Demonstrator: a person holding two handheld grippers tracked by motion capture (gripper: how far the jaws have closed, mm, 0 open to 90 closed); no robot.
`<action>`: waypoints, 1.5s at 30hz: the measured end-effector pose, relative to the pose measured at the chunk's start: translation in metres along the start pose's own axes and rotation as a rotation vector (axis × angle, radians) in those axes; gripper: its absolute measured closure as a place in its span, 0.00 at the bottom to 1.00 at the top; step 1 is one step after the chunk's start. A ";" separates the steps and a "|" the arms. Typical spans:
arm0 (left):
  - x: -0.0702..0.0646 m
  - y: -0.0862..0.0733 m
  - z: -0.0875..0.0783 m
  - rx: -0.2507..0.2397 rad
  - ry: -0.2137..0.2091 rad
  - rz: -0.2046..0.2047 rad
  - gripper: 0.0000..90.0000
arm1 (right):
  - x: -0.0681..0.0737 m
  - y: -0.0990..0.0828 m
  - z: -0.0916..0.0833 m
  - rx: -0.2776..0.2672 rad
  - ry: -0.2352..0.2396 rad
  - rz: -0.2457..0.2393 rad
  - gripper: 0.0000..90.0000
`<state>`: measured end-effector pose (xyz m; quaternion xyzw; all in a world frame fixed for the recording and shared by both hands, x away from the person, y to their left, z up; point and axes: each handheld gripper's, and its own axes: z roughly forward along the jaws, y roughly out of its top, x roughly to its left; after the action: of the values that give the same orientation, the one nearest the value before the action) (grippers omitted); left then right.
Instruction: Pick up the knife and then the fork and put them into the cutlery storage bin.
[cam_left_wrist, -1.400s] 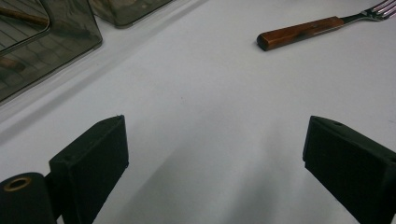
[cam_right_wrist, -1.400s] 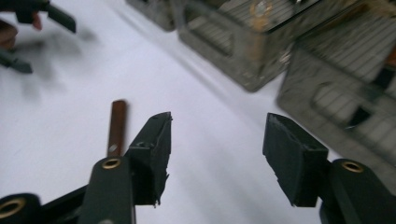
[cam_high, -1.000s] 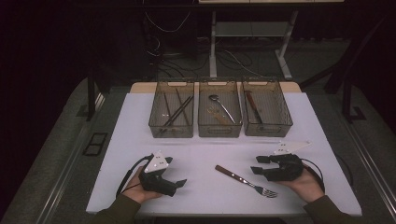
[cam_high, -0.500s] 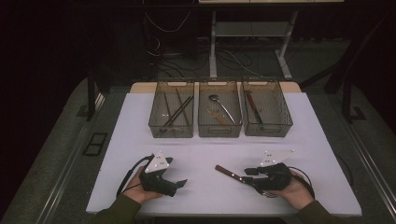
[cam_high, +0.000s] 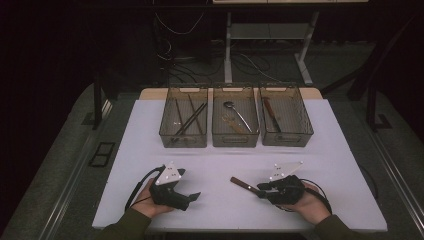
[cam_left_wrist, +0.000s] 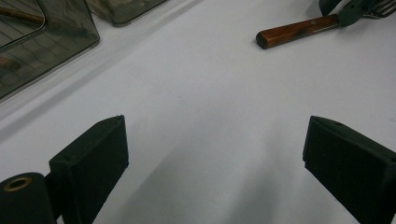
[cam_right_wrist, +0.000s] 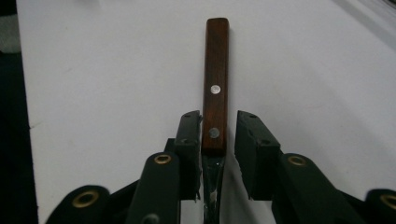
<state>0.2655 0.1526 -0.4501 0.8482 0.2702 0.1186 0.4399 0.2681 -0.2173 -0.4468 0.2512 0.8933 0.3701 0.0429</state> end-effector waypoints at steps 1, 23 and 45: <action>0.000 0.000 0.000 0.000 0.000 0.000 0.06 | 0.001 0.000 0.001 0.009 -0.006 -0.009 0.80; 0.000 0.000 0.000 0.009 -0.003 0.008 0.07 | 0.003 -0.003 0.001 0.003 -0.015 -0.085 0.86; 0.000 0.000 0.000 0.010 -0.005 0.011 0.06 | 0.000 0.000 0.000 0.016 0.001 -0.035 0.87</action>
<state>0.2657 0.1525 -0.4502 0.8520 0.2652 0.1175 0.4359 0.2677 -0.2176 -0.4467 0.2359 0.9005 0.3623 0.0469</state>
